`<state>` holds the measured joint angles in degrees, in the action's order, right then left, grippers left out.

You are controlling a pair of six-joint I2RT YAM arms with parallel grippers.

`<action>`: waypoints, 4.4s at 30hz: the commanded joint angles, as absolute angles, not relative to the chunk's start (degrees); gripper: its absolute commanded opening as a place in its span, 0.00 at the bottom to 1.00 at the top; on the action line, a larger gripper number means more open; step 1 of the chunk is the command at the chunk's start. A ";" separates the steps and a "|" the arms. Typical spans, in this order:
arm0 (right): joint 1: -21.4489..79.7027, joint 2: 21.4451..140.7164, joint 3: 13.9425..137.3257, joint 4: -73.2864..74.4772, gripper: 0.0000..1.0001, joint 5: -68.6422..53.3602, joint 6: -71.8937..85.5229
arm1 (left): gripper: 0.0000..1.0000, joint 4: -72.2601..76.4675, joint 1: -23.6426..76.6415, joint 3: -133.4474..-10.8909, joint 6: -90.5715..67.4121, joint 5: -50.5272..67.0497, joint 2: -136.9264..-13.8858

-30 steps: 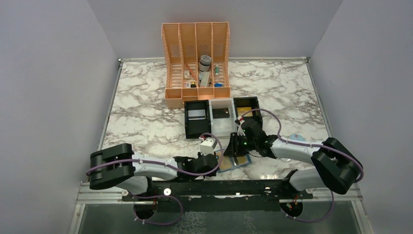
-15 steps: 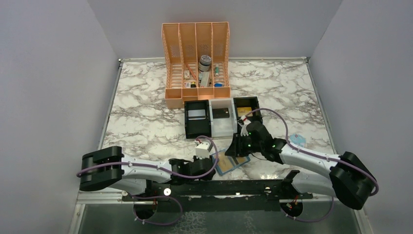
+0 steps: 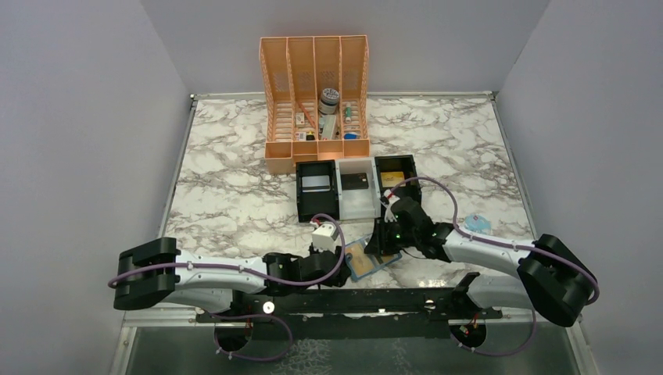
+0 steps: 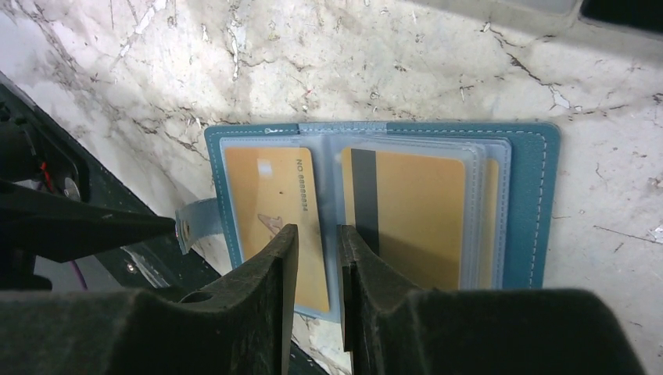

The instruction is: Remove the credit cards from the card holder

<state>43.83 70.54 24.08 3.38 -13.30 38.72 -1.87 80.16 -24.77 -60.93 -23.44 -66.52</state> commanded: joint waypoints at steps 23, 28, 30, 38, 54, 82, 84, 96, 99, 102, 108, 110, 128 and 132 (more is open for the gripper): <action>44.11 67.32 20.27 7.90 0.23 -12.27 39.15 | 0.23 3.32 81.78 -31.16 -73.25 -36.46 -91.31; 44.07 66.77 18.11 1.37 0.20 -15.65 41.94 | 0.19 3.51 82.36 -31.38 -72.45 -35.74 -92.67; 44.05 66.36 16.81 -2.23 0.16 -17.92 44.00 | 0.18 3.15 82.65 -31.59 -72.57 -35.48 -93.38; 44.04 60.00 13.03 -8.39 0.06 -19.57 48.89 | 0.15 3.76 82.78 -30.41 -73.57 -35.09 -92.85; 44.03 53.49 12.22 -2.33 0.01 -15.25 49.19 | 0.09 3.42 83.14 -29.24 -73.42 -35.68 -93.23; 43.68 68.23 19.30 11.45 0.36 -6.76 46.90 | 0.02 4.08 83.31 -28.24 -74.70 -33.28 -93.21; 43.64 66.73 18.14 9.10 0.36 -8.47 46.72 | 0.02 5.78 83.39 -27.53 -75.19 -32.34 -93.61; 43.68 60.16 10.90 -18.58 0.15 -20.33 57.20 | 0.00 13.54 85.17 -24.52 -79.37 -27.79 -97.12; 43.67 59.49 11.07 -20.02 0.11 -21.38 58.84 | 0.00 13.66 85.79 -24.01 -80.46 -28.33 -96.61; 43.68 59.84 11.16 -19.65 0.06 -20.84 60.24 | 0.00 13.80 86.42 -24.04 -81.01 -29.01 -95.88; 43.68 58.29 10.96 -18.32 0.01 -18.80 60.28 | 0.00 13.81 87.30 -23.49 -81.97 -30.50 -94.62; 43.63 56.69 12.21 -14.14 0.01 -17.66 58.65 | 0.00 13.80 87.36 -22.60 -83.10 -31.22 -94.17; 41.82 51.07 15.42 2.71 0.01 -15.92 49.18 | 0.00 10.90 87.34 -18.31 -87.18 -35.05 -90.52; 41.03 50.24 16.07 5.54 0.01 -15.05 48.24 | 0.00 9.83 87.36 -18.32 -87.46 -35.48 -90.18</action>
